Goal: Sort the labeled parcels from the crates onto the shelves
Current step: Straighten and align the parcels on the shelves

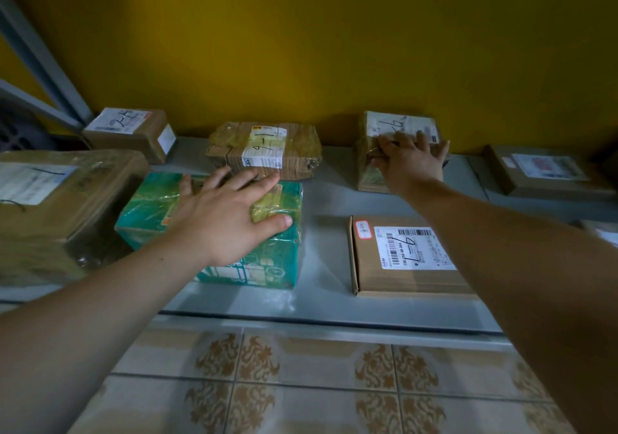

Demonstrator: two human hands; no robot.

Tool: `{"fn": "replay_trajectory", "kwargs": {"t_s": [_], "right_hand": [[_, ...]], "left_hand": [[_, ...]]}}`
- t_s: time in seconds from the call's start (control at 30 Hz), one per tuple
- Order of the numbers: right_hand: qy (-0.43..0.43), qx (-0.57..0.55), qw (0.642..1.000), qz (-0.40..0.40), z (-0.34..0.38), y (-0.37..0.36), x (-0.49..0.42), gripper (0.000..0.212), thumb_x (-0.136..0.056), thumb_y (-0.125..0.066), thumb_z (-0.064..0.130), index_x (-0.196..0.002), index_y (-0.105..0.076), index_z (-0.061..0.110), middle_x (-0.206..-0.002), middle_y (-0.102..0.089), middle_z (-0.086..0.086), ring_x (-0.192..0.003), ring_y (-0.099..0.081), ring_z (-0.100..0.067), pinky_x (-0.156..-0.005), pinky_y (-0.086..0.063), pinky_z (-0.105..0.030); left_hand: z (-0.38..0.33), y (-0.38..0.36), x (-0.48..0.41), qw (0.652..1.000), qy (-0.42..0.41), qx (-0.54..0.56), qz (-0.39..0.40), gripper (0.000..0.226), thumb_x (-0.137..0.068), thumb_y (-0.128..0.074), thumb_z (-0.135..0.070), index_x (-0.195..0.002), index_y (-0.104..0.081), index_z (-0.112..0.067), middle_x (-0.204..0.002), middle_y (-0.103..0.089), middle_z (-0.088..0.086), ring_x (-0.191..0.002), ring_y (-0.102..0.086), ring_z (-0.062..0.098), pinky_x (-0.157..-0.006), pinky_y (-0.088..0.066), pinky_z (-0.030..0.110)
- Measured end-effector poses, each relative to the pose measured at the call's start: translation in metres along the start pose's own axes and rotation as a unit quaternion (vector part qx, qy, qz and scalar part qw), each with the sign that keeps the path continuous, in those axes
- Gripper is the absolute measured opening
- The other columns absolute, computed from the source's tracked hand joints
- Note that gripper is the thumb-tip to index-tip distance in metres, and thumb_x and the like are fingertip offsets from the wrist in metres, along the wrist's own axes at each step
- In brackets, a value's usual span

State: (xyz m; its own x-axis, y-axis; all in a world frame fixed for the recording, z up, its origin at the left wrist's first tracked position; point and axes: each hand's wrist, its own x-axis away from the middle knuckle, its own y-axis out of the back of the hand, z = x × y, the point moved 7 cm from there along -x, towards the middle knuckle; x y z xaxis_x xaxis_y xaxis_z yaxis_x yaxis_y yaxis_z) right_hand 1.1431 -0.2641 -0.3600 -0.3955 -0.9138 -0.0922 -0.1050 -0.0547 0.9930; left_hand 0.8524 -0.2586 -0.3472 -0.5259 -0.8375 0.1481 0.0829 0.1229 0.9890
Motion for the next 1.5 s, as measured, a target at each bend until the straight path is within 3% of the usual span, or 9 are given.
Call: {"fn": "replay_trajectory", "kwargs": {"t_s": [0.23,0.37,0.5,0.7,0.87,1.0,1.23,1.4,1.5], "right_hand": [[0.044,0.062,0.997,-0.011,0.005,0.012,0.018,0.057,-0.102,-0.023,0.058,-0.154,-0.025,0.035,-0.161,-0.026,-0.002,-0.15,-0.011,-0.04,-0.114,0.0,-0.069],[0.049,-0.01,0.999,-0.016,0.008,0.005,0.031,0.055,-0.1,-0.031,0.058,-0.151,-0.033,0.036,-0.159,-0.031,-0.001,-0.148,-0.016,-0.038,-0.114,-0.006,-0.07],[0.021,-0.057,0.998,-0.015,0.007,0.004,0.033,0.057,-0.097,-0.03,0.062,-0.149,-0.031,0.038,-0.158,-0.03,0.0,-0.147,-0.017,-0.034,-0.117,-0.011,-0.061],[0.0,-0.067,0.995,0.069,0.008,0.024,0.034,0.064,-0.095,-0.035,0.065,-0.151,-0.025,0.034,-0.158,-0.026,-0.006,-0.145,-0.021,-0.035,-0.116,-0.02,-0.057],[-0.016,-0.077,0.992,0.097,0.005,0.055,0.069,0.063,-0.096,-0.038,0.065,-0.148,-0.034,0.03,-0.152,-0.038,-0.007,-0.135,-0.04,-0.031,-0.108,-0.038,-0.045],[-0.027,-0.038,0.987,0.154,-0.013,0.073,0.109,0.059,-0.098,-0.039,0.061,-0.15,-0.031,0.033,-0.152,-0.038,-0.008,-0.129,-0.046,-0.03,-0.104,-0.043,-0.043],[-0.11,-0.029,0.979,0.172,-0.068,0.103,0.16,0.072,-0.096,-0.037,0.065,-0.156,-0.022,0.027,-0.16,-0.028,-0.01,-0.142,-0.033,-0.033,-0.112,-0.035,-0.045],[-0.148,-0.064,0.973,0.162,-0.124,0.09,0.177,0.073,-0.095,-0.04,0.066,-0.155,-0.025,0.029,-0.158,-0.032,-0.01,-0.139,-0.037,-0.034,-0.11,-0.038,-0.044],[-0.175,-0.082,0.966,0.172,-0.163,0.076,0.192,0.074,-0.094,-0.042,0.066,-0.155,-0.025,0.028,-0.157,-0.033,-0.011,-0.137,-0.04,-0.035,-0.104,-0.041,-0.042]], "left_hand": [[-0.002,0.002,0.002,1.0,0.001,-0.002,0.006,0.093,-0.062,0.007,-0.087,-0.148,0.006,-0.051,-0.161,0.001,-0.017,-0.149,-0.001,0.019,-0.116,-0.006,0.062],[-0.001,0.0,0.001,1.0,-0.002,-0.007,0.003,0.089,-0.067,0.005,-0.089,-0.148,0.006,-0.051,-0.161,0.001,-0.016,-0.149,-0.001,0.02,-0.116,-0.006,0.062],[0.0,-0.001,-0.001,1.0,-0.006,-0.008,0.0,0.09,-0.066,0.005,-0.089,-0.148,0.005,-0.051,-0.161,0.001,-0.016,-0.149,-0.003,0.021,-0.115,-0.007,0.062],[0.0,0.0,0.0,1.0,-0.005,0.001,0.004,0.09,-0.066,0.003,-0.087,-0.148,0.003,-0.051,-0.162,0.0,-0.015,-0.149,-0.002,0.021,-0.115,-0.005,0.062],[-0.002,0.002,0.004,1.0,-0.022,0.009,0.011,0.086,-0.07,0.002,-0.086,-0.148,0.005,-0.051,-0.162,0.004,-0.013,-0.149,0.001,0.024,-0.113,-0.002,0.064],[-0.003,0.004,0.004,0.998,-0.034,0.02,0.043,0.082,-0.076,-0.004,-0.086,-0.149,0.007,-0.05,-0.162,0.008,-0.009,-0.149,0.006,0.028,-0.112,0.001,0.068],[-0.018,0.031,0.004,0.994,-0.03,0.002,0.107,0.081,-0.084,-0.031,-0.08,-0.152,-0.004,-0.044,-0.163,0.003,-0.006,-0.149,0.004,0.028,-0.112,0.004,0.067],[-0.077,0.04,0.0,0.994,-0.067,0.02,0.087,0.081,-0.086,-0.044,-0.071,-0.153,-0.011,-0.039,-0.163,0.001,-0.005,-0.15,0.001,0.026,-0.116,-0.004,0.062],[-0.131,0.037,0.004,0.988,-0.097,0.093,0.082,0.08,-0.088,-0.05,-0.064,-0.154,-0.016,-0.033,-0.163,-0.005,-0.003,-0.149,-0.004,0.025,-0.119,-0.01,0.053]]}}
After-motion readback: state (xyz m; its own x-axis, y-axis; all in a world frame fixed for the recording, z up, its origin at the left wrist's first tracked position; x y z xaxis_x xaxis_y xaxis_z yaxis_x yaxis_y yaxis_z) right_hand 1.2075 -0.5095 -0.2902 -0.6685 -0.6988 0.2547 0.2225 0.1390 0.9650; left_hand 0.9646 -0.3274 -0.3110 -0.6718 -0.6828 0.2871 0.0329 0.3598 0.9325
